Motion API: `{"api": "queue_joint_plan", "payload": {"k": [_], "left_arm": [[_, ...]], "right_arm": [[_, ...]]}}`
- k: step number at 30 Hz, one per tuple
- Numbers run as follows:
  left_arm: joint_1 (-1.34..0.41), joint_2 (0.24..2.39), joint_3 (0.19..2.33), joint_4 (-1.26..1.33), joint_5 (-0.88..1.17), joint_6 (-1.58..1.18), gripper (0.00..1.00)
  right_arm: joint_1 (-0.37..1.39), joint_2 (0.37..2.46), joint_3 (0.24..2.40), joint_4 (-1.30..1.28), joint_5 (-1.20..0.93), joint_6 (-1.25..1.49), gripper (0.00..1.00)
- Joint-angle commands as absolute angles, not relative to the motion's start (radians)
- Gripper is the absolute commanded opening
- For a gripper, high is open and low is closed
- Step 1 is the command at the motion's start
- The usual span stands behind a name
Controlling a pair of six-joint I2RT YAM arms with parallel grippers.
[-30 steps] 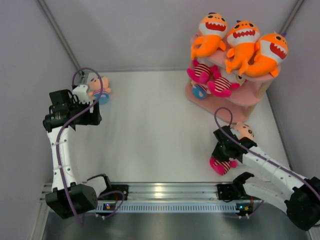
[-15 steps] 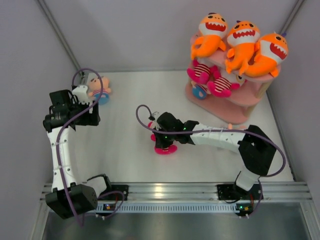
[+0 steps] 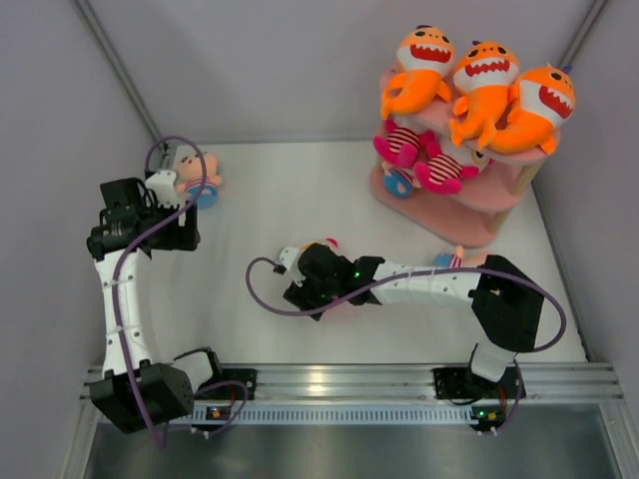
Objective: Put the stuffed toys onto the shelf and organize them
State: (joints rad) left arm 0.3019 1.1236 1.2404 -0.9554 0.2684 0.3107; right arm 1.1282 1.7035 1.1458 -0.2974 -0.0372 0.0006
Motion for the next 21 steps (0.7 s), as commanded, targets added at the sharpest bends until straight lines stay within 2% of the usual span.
{"api": "queue_joint_plan", "payload": {"k": [1,6,9,15,19,21], "left_arm": [[0.298,1.108,1.233,-0.948,0.264,0.314,0.86],[0.299,1.083,1.229,-0.954,0.239,0.313,0.87],[0.299,1.078,1.221,-0.956,0.23,0.313,0.87],[0.299,1.083,1.218,-0.953,0.221,0.313,0.87],[0.299,1.089,1.218,-0.954,0.225,0.314,0.87],[0.299,1.091,1.218,-0.954,0.226,0.314,0.87]], "right_arm": [[1.135,1.597,1.167,-0.233,0.043,-0.107,0.63],[1.141,1.376,1.017,-0.076,0.055,-0.213,0.66],[1.14,1.284,0.921,-0.008,0.011,-0.311,0.71],[1.137,1.316,0.813,-0.123,-0.049,-0.578,0.68],[1.124,1.33,0.727,-0.091,-0.071,-0.814,0.71],[1.114,1.359,0.733,-0.048,-0.066,-0.821,0.72]]}}
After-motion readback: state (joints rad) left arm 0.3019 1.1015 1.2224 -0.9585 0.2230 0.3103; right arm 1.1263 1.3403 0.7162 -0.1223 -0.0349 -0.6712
